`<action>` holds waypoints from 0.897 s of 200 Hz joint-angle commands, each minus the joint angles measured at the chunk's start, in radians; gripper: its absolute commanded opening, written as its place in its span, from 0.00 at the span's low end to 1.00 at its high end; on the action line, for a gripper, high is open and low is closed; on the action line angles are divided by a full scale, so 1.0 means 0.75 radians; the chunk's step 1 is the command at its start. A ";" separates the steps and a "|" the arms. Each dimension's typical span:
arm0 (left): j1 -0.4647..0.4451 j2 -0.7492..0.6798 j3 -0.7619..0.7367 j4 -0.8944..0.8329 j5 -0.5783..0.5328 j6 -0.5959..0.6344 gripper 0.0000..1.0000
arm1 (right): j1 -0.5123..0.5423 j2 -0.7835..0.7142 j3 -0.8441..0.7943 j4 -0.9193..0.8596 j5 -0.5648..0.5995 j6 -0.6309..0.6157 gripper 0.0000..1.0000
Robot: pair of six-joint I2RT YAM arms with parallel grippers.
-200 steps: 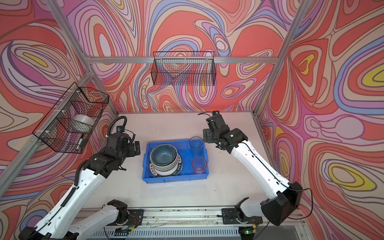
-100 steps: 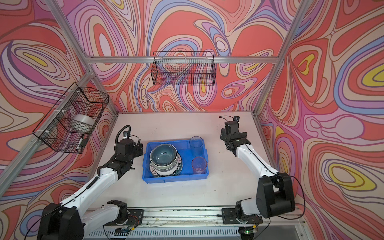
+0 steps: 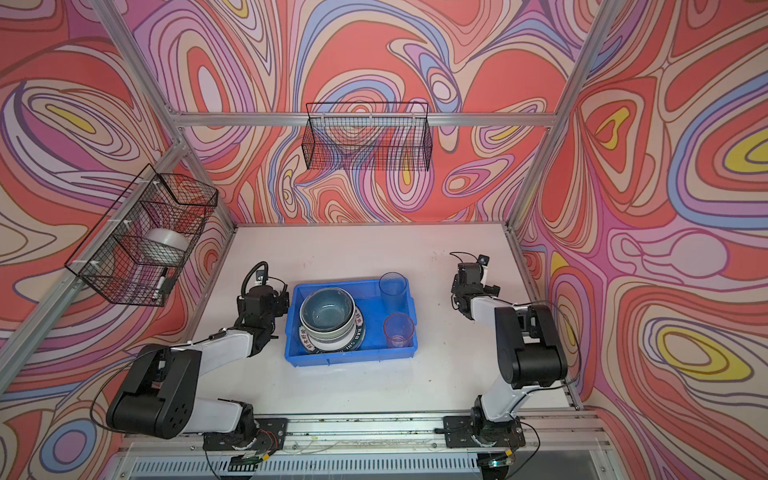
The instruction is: Place the mixed dishes into the plastic bin
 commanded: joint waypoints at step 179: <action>0.151 0.186 -0.117 0.544 0.383 0.018 1.00 | 0.001 -0.006 -0.300 0.835 -0.158 -0.211 0.98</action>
